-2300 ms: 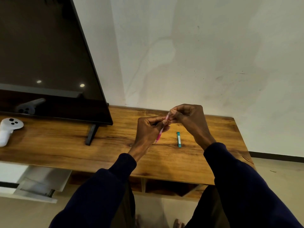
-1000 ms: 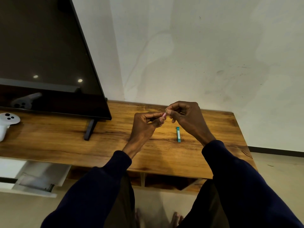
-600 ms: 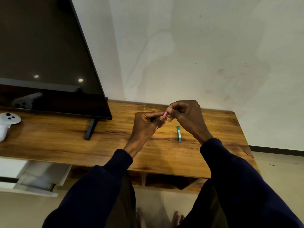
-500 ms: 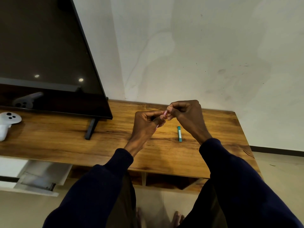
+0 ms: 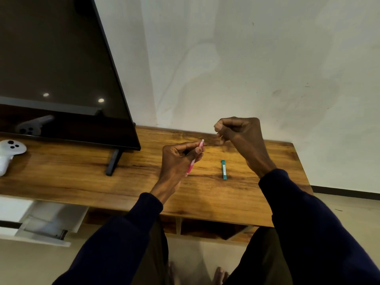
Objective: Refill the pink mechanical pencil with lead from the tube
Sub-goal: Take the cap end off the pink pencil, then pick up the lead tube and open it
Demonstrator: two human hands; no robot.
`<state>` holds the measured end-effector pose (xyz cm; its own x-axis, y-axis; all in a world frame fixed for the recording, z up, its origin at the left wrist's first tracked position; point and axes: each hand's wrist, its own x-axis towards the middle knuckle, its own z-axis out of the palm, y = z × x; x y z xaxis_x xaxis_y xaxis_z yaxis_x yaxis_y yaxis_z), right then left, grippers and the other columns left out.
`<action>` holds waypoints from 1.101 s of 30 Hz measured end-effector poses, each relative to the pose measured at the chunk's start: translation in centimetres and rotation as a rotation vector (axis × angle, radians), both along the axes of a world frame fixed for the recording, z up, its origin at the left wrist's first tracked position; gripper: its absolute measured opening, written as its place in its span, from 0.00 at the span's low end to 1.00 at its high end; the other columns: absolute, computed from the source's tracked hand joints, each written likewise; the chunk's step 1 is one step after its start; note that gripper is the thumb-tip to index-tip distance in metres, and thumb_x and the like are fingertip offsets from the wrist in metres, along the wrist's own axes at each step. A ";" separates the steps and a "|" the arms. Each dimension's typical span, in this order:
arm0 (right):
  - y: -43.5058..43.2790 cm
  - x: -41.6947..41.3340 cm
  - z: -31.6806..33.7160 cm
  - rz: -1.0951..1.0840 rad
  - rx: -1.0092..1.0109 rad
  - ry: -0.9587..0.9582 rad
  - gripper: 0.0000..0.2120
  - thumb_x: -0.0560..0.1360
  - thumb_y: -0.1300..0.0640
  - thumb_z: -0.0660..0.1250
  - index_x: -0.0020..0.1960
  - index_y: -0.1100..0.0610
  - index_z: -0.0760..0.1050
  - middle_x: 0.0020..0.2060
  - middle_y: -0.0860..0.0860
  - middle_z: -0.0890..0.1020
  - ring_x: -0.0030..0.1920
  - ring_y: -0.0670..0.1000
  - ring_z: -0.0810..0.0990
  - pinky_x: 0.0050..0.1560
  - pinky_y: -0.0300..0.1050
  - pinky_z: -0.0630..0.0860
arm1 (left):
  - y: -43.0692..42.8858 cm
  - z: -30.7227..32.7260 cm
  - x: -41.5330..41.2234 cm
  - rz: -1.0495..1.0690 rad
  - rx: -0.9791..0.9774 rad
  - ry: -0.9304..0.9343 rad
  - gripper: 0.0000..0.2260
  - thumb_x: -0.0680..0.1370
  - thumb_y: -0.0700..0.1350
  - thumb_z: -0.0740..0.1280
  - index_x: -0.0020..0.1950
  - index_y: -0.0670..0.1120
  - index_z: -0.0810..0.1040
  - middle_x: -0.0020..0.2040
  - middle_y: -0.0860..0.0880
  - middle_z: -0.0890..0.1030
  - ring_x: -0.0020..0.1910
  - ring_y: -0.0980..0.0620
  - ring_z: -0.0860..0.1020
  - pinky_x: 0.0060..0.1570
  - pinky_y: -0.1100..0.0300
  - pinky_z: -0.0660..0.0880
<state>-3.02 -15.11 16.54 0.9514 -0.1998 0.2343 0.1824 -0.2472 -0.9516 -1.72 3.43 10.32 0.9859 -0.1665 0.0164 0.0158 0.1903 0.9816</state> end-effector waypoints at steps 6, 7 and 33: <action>0.2 0.0 -1.9 0.102 0.413 0.127 0.08 0.77 0.65 0.72 0.54 0.68 0.84 0.41 0.59 0.85 0.40 0.52 0.82 0.38 0.41 0.79 | -0.2 0.2 0.1 -0.011 0.035 -0.004 0.13 0.76 0.37 0.75 0.60 0.39 0.85 0.50 0.45 0.89 0.50 0.49 0.88 0.49 0.57 0.85; 0.1 0.2 -2.3 0.113 0.444 0.149 0.08 0.77 0.65 0.72 0.54 0.68 0.84 0.42 0.59 0.85 0.41 0.52 0.82 0.38 0.41 0.79 | 0.1 0.1 0.2 -0.012 0.049 -0.007 0.13 0.76 0.38 0.75 0.60 0.39 0.85 0.51 0.45 0.89 0.51 0.50 0.88 0.51 0.58 0.84; 1.1 4.8 -14.3 -0.082 -0.407 0.358 0.04 0.74 0.63 0.77 0.48 0.63 0.87 0.40 0.48 0.82 0.38 0.37 0.77 0.37 0.20 0.71 | 0.6 -7.7 4.5 0.022 0.655 0.060 0.08 0.73 0.41 0.79 0.51 0.42 0.88 0.45 0.48 0.88 0.42 0.54 0.87 0.48 0.54 0.86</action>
<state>1.76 -14.01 2.28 0.9710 -0.2374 -0.0278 -0.1709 -0.6085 -0.7750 2.81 4.07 2.65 0.9852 -0.1034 -0.1371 0.0773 -0.4458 0.8918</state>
